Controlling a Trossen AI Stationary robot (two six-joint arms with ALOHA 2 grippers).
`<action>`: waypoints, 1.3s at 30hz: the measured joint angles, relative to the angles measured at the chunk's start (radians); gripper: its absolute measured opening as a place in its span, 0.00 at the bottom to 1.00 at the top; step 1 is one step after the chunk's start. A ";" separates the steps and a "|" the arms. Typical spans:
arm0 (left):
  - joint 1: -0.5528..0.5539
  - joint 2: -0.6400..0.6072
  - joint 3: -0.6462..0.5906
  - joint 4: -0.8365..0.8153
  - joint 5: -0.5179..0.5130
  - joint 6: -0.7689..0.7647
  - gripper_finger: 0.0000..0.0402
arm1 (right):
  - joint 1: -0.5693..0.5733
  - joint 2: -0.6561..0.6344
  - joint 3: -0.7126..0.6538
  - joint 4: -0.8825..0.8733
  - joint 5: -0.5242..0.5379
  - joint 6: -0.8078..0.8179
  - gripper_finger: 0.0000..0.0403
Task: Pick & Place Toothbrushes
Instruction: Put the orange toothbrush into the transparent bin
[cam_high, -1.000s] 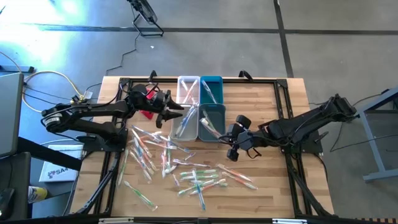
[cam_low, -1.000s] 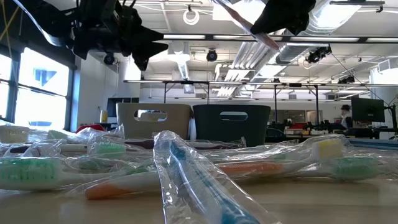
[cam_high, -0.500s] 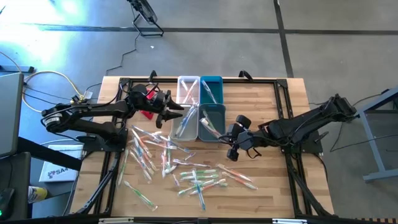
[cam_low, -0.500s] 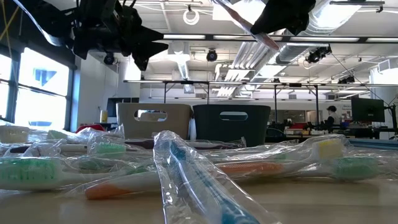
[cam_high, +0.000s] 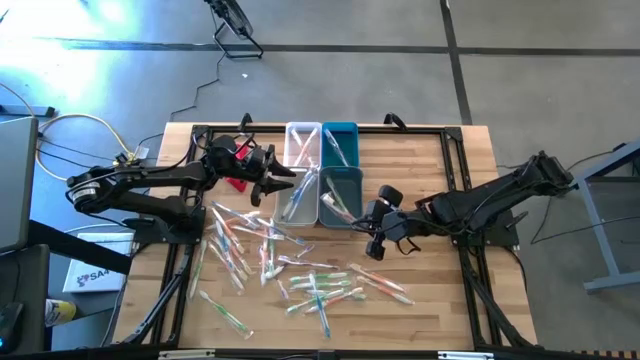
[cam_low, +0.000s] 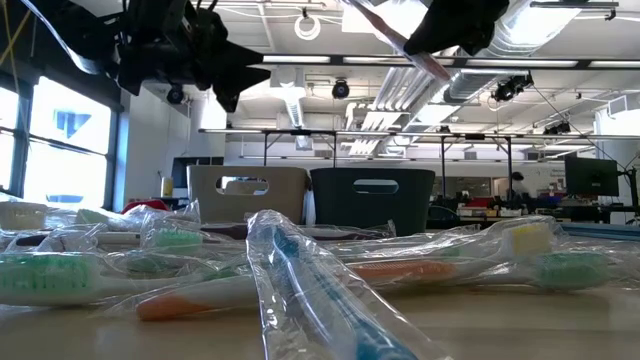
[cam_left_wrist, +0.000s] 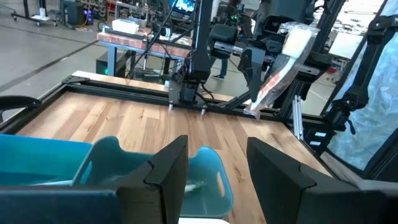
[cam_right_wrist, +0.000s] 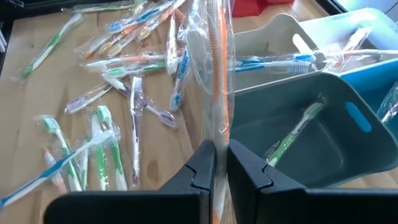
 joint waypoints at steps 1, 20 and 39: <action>0.000 0.000 0.000 0.004 0.000 0.000 0.40 | -0.004 0.000 0.000 0.003 0.000 -0.011 0.05; 0.000 0.009 0.104 -0.036 0.063 0.004 0.40 | -0.100 0.000 0.000 0.217 -0.073 -0.325 0.05; -0.016 0.010 0.103 0.079 0.085 0.047 0.40 | -0.207 0.000 0.000 0.304 -0.076 -0.341 0.05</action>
